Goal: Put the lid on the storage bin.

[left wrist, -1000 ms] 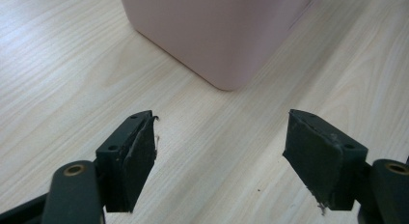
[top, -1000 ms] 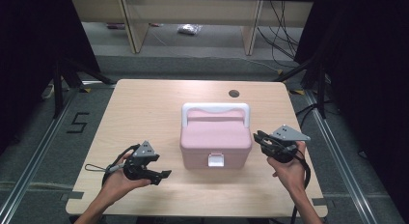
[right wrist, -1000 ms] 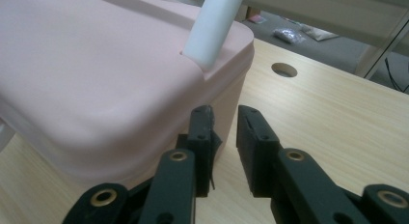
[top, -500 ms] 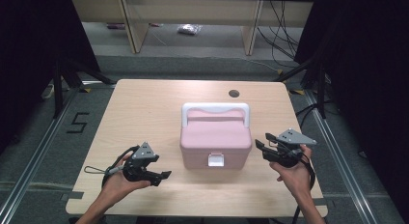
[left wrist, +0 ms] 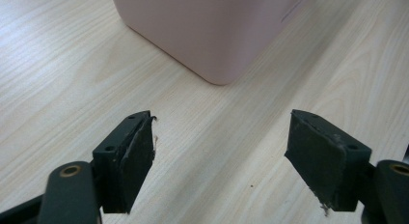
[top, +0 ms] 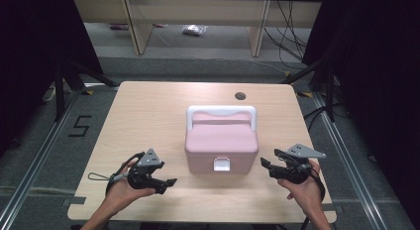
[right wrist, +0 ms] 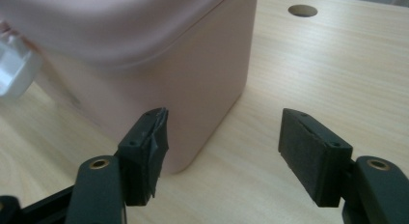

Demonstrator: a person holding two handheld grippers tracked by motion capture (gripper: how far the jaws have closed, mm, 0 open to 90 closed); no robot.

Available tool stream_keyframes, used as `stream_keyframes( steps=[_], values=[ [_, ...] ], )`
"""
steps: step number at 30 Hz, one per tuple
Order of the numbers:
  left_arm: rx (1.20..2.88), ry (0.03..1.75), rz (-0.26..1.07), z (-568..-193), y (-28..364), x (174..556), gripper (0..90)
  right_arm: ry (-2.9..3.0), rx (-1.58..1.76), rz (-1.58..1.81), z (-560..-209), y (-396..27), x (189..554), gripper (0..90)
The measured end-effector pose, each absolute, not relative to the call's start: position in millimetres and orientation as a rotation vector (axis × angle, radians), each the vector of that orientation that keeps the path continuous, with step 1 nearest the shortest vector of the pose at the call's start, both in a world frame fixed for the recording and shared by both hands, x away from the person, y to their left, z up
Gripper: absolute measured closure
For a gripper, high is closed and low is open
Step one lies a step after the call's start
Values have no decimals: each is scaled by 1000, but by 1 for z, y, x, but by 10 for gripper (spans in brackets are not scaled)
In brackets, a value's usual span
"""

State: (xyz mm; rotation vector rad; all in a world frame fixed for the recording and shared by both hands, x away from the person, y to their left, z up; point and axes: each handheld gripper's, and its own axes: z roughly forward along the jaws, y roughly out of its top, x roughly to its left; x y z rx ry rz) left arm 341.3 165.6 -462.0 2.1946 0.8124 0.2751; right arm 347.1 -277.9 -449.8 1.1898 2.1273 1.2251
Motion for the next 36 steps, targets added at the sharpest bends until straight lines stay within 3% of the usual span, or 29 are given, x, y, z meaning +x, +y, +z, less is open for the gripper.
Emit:
stream_keyframes(
  steps=[27, 36],
  values=[
    [2263, 780, 272, -479, 165, 322, 241, 2327, 1059, 1168, -470, -252, 306, 291],
    [2275, 776, 283, -480, 166, 316, 237, 2402, 1059, 1094, -482, -250, 295, 221]
  ],
)
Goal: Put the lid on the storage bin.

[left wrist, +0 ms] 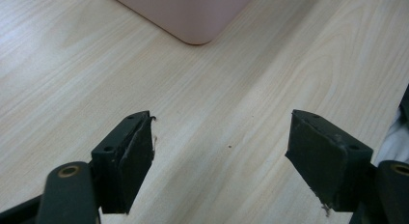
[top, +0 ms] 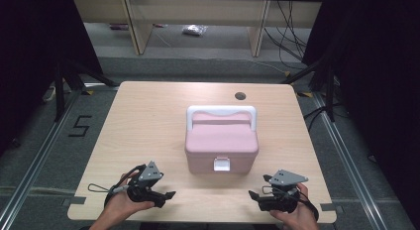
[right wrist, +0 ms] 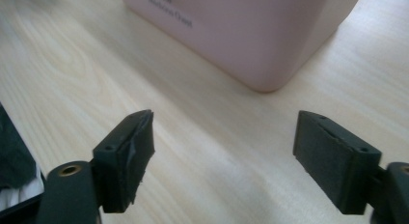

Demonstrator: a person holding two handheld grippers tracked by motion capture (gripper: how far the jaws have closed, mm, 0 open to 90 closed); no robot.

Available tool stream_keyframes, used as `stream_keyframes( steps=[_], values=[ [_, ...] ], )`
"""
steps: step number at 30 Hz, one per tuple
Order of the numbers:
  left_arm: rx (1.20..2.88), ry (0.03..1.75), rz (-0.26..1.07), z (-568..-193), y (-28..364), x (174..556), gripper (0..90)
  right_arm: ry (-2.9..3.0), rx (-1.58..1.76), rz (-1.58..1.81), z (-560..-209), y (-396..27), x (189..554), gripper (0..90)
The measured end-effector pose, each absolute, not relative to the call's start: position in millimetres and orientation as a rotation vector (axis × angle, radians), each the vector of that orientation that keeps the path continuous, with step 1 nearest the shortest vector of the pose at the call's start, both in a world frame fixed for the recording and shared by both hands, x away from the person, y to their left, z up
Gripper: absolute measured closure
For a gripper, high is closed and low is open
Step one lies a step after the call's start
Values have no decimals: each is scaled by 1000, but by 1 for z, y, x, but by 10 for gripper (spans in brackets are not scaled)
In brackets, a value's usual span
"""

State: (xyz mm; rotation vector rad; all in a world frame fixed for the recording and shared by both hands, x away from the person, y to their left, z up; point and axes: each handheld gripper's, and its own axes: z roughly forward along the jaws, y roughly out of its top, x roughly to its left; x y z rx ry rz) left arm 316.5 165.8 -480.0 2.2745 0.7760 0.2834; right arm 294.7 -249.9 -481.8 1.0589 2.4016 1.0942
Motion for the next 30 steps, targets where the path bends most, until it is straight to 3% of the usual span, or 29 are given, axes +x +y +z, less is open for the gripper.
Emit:
stream_keyframes(
  steps=[30],
  values=[
    [2316, 758, 302, -491, 166, 305, 200, 2515, 969, 996, -495, -251, 280, 192]
  ],
)
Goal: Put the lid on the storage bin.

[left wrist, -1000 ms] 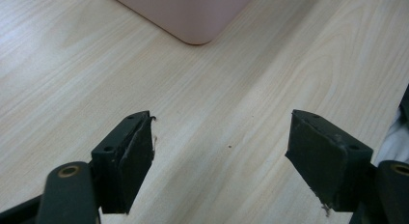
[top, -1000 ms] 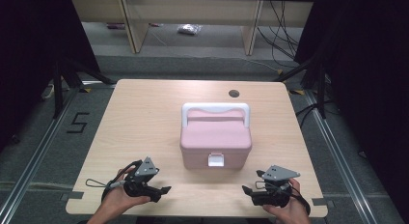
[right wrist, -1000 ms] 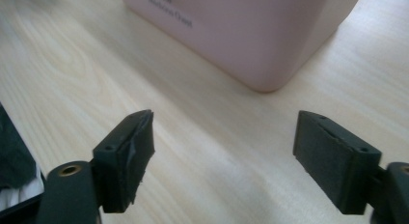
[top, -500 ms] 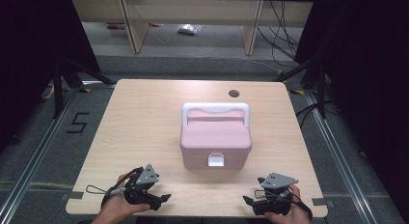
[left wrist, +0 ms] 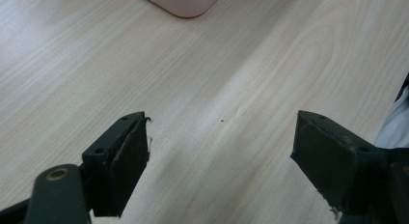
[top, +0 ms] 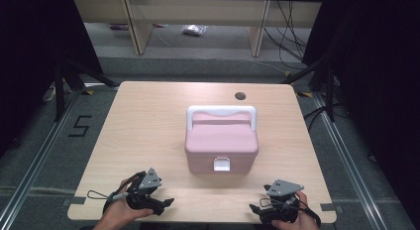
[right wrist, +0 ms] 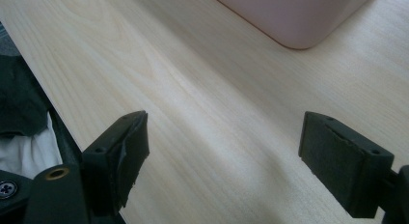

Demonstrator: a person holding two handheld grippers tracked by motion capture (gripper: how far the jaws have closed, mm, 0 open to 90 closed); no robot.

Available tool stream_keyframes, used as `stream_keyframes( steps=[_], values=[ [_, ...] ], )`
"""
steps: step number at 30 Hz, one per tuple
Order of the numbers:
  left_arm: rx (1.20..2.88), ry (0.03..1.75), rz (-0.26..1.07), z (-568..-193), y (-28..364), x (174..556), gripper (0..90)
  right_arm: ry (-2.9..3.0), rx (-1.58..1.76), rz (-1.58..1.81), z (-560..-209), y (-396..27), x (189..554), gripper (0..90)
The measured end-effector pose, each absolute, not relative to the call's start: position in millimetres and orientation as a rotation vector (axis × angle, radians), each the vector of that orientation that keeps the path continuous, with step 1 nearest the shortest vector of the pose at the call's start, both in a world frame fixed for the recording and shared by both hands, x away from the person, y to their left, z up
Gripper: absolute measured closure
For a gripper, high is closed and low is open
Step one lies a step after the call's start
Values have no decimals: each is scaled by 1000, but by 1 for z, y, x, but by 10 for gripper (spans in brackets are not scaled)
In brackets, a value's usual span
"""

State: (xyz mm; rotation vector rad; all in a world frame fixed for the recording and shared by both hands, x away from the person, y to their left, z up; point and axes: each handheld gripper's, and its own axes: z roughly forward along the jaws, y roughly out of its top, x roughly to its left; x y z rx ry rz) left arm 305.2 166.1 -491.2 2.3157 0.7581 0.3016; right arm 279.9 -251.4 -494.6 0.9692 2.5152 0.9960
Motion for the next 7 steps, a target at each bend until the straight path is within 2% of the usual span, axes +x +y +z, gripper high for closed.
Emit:
stream_keyframes(
  steps=[7],
  values=[
    [2317, 768, 296, -493, 166, 306, 200, 2522, 953, 994, -495, -251, 281, 192]
  ],
)
